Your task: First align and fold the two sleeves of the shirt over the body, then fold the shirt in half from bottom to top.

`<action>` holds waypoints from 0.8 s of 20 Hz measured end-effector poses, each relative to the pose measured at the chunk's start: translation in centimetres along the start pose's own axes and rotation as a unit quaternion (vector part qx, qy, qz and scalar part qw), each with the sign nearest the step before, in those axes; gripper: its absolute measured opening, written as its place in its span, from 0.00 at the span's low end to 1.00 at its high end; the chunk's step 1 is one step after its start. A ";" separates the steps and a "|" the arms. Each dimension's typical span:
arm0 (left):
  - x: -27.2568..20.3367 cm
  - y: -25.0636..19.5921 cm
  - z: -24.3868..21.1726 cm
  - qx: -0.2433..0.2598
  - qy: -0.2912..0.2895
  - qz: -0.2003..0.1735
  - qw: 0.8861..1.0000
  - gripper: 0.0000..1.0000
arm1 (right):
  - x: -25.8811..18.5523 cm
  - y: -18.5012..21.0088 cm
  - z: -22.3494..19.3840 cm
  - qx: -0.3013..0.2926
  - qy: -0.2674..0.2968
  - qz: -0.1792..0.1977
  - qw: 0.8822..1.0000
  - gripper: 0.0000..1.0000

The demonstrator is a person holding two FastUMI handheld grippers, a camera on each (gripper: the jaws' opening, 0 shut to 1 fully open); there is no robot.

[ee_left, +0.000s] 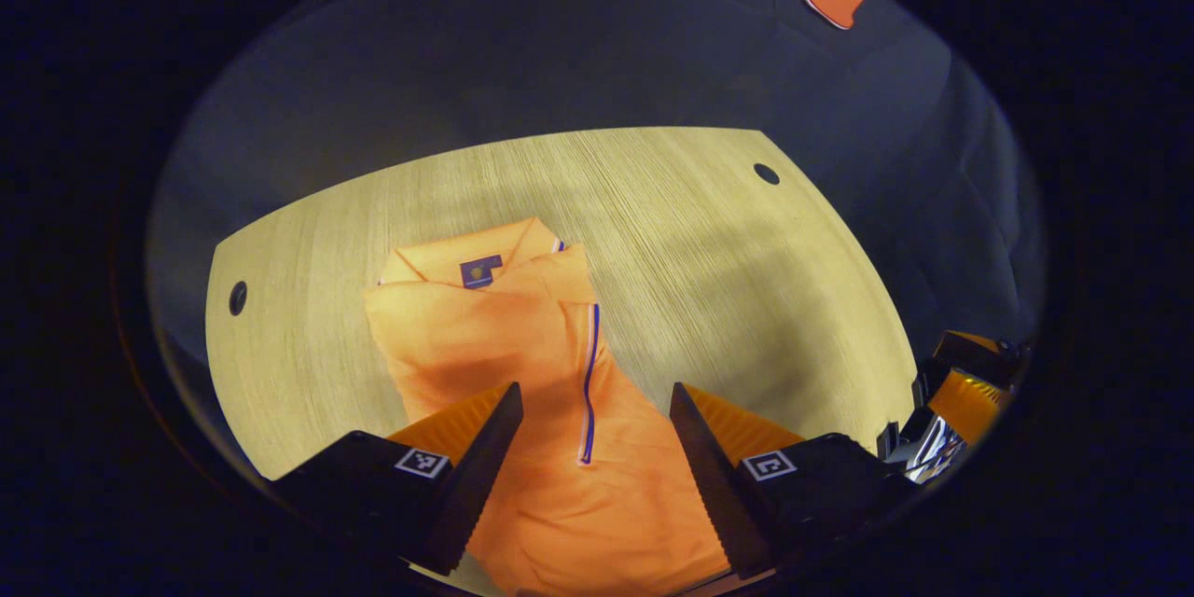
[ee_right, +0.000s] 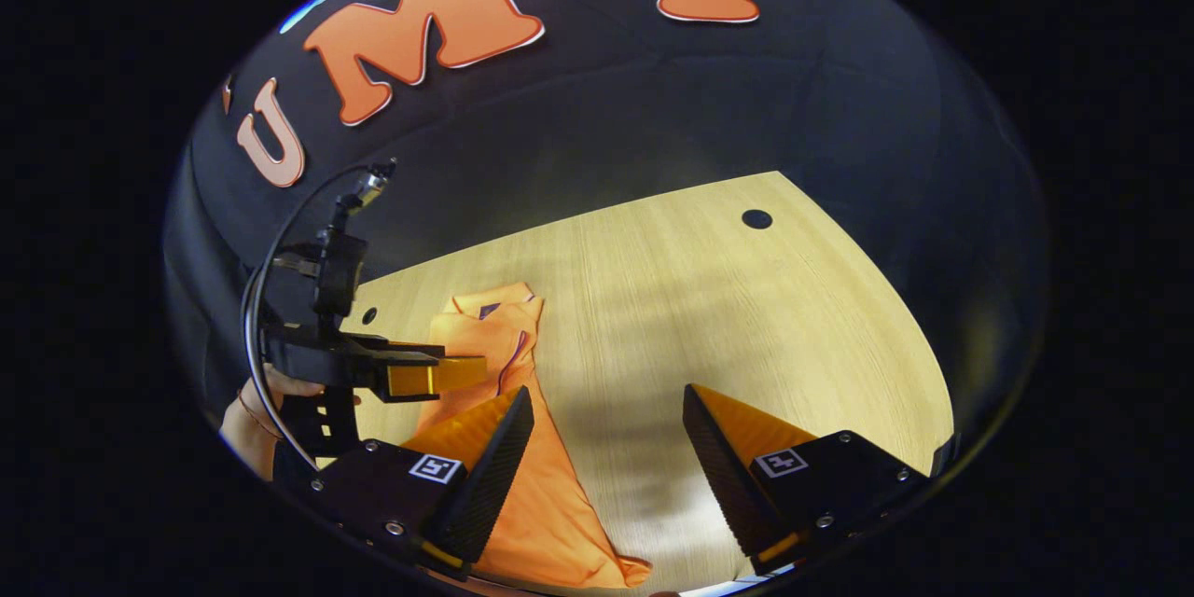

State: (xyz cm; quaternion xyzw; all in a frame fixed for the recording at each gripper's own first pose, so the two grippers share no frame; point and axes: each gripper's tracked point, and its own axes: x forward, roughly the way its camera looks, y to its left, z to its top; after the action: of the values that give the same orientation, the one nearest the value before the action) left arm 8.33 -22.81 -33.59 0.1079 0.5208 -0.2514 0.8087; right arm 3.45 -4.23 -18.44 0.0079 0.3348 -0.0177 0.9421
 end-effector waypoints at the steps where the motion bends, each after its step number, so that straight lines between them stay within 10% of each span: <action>1: -1.0 0.6 0.1 -0.003 -0.009 0.004 1.000 0.98 | 0.2 0.7 0.1 -0.006 0.002 0.004 1.000 0.98; 16: -13.7 10.1 -7.8 -0.080 -0.055 0.054 0.994 1.00 | 1.4 8.5 -2.8 -0.118 0.047 0.049 0.991 0.98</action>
State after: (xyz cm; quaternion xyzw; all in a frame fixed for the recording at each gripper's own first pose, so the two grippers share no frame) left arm 2.90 -6.84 -25.60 0.0563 0.4873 -0.1703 0.8546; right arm 3.06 4.26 -21.49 -0.0862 0.3774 0.0687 0.9195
